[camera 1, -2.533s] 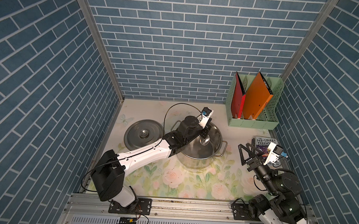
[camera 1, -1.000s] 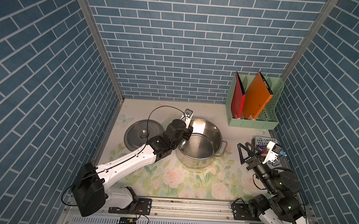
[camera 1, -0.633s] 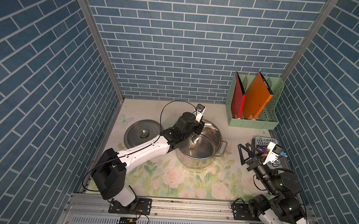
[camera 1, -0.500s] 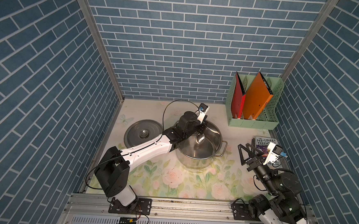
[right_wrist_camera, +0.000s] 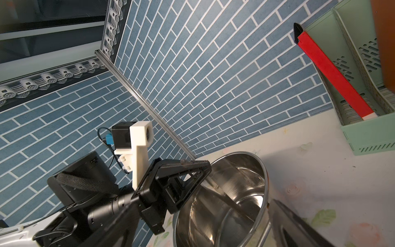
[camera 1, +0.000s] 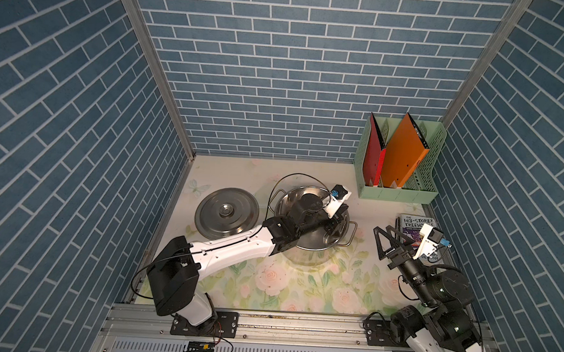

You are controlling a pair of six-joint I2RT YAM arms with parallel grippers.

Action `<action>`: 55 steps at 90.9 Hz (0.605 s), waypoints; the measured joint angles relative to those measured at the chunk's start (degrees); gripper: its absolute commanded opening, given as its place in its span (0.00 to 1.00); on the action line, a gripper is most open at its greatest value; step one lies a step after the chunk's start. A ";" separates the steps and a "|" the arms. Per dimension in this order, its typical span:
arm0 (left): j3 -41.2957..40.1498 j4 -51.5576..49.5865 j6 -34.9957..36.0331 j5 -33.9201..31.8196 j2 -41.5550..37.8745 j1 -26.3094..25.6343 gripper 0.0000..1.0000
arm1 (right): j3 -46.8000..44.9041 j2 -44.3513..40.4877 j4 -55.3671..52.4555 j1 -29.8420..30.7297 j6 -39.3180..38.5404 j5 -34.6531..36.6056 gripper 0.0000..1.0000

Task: Stir the soup with a spoon
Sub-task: Stir the soup in the pan with a stick.

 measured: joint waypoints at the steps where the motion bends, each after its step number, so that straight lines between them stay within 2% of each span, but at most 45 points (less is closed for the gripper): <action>1: -0.37 -0.11 0.00 -0.09 -0.35 -0.17 0.00 | 0.00 0.00 0.04 0.00 0.02 -0.02 0.99; 17: -7.61 -2.93 -0.63 -2.97 -8.90 -2.29 0.00 | -0.22 0.00 0.22 0.00 0.02 -0.02 0.99; 30: -13.05 -7.41 -1.64 -8.74 -16.92 -2.45 0.00 | -0.85 0.00 0.94 0.00 0.02 -0.02 0.99; 41: -14.73 -11.08 -2.19 -13.57 -20.50 -0.83 0.00 | -1.25 0.37 1.84 0.00 0.02 -0.13 0.99; 55: -14.73 -12.87 -2.67 -18.64 -20.26 4.39 0.00 | -1.25 0.83 2.64 0.00 0.02 -0.44 0.99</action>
